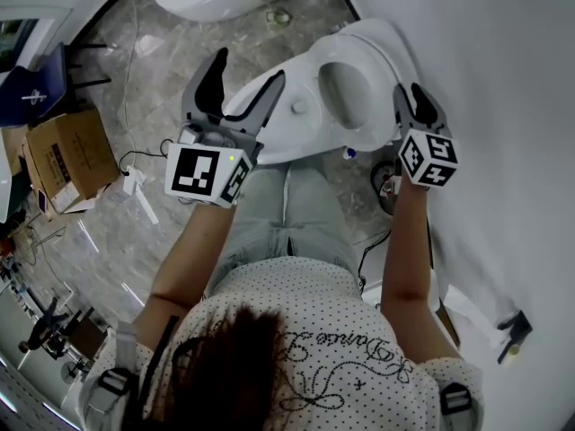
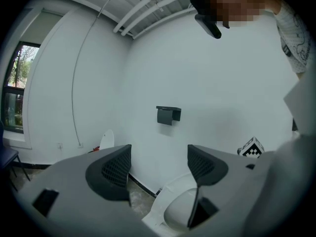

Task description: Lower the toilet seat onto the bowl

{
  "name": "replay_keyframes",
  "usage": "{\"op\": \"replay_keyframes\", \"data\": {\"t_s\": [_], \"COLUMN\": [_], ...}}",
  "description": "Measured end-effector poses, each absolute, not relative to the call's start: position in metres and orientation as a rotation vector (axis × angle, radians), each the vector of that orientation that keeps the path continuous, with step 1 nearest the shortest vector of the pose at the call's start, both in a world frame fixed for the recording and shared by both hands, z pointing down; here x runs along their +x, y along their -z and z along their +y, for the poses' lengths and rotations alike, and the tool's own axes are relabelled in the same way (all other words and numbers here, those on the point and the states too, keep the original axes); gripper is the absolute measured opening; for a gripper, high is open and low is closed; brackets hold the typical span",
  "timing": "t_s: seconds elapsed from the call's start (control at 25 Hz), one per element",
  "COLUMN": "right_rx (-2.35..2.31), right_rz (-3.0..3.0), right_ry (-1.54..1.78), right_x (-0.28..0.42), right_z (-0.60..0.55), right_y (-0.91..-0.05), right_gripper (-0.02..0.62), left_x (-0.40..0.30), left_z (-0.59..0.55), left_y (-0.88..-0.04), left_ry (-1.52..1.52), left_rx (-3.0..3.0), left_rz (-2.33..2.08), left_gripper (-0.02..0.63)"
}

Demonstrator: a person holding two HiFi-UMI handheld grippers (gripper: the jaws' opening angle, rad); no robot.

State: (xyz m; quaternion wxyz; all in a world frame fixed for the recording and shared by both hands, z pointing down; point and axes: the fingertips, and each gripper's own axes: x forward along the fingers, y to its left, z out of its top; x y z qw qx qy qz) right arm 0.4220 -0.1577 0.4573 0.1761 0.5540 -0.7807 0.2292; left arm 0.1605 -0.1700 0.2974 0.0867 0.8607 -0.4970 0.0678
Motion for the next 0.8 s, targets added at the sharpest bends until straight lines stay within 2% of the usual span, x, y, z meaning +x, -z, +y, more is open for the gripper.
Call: {"op": "replay_keyframes", "data": {"t_s": [0.24,0.8], "right_rx": [1.577,1.476], "right_rz": [-2.208,-2.262], "right_ry": [-0.623,-0.667], "right_x": [0.422,0.414], "right_z": [-0.157,-0.151], "right_y": [-0.457,-0.459], "right_gripper": [0.175,0.172], "left_x": [0.151,0.149], "left_z": [-0.165,-0.152], "left_y": [-0.297,-0.293], "left_ry": [-0.193,-0.186], "left_rx": [2.544,2.544], "left_rz": [-1.518,-1.558], "left_gripper": [0.354,0.354]}}
